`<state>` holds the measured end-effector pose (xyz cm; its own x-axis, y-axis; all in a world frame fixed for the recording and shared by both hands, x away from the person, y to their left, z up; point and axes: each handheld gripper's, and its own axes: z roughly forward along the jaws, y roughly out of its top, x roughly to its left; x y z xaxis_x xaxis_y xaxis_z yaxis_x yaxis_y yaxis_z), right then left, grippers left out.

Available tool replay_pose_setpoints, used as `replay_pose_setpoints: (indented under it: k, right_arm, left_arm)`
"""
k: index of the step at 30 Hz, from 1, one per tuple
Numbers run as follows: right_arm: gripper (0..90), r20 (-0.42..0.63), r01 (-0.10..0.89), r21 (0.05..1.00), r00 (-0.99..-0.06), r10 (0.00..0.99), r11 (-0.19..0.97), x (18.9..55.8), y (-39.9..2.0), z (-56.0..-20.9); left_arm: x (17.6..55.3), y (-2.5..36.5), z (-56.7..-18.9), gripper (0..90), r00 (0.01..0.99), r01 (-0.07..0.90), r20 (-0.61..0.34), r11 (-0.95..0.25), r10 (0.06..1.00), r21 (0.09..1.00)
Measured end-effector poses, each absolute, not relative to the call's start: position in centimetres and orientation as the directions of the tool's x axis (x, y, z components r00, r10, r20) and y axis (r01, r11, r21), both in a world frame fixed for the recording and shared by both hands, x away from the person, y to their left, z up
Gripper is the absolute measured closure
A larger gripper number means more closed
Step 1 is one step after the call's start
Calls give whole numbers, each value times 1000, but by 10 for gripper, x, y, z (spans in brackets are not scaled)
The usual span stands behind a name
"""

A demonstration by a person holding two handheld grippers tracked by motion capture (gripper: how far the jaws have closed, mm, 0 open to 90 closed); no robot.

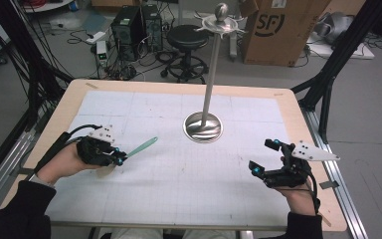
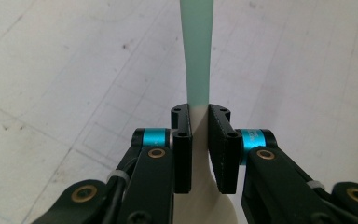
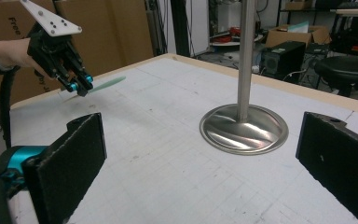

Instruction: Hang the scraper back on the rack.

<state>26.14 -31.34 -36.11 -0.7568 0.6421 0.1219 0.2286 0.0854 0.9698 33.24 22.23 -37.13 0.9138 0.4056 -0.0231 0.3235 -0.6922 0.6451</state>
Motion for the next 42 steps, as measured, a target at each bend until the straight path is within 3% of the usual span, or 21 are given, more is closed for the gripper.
replay_pose_setpoints:
  k: [10, 20, 42]
  right_arm:
    - [6, 120, 226, 971, -757, 643, 85, 262, -314, -361]
    - [6, 122, 226, 971, -755, 645, 81, 261, -315, -361]
    - [6, 122, 224, 971, -755, 645, 78, 262, -316, -360]
  left_arm:
    - [335, 222, -366, 802, 862, 363, -80, -498, 501, 788]
    - [333, 215, -359, 802, 832, 325, -88, -352, 548, 878]
    - [336, 188, -340, 802, 808, 279, -96, -233, 582, 932]
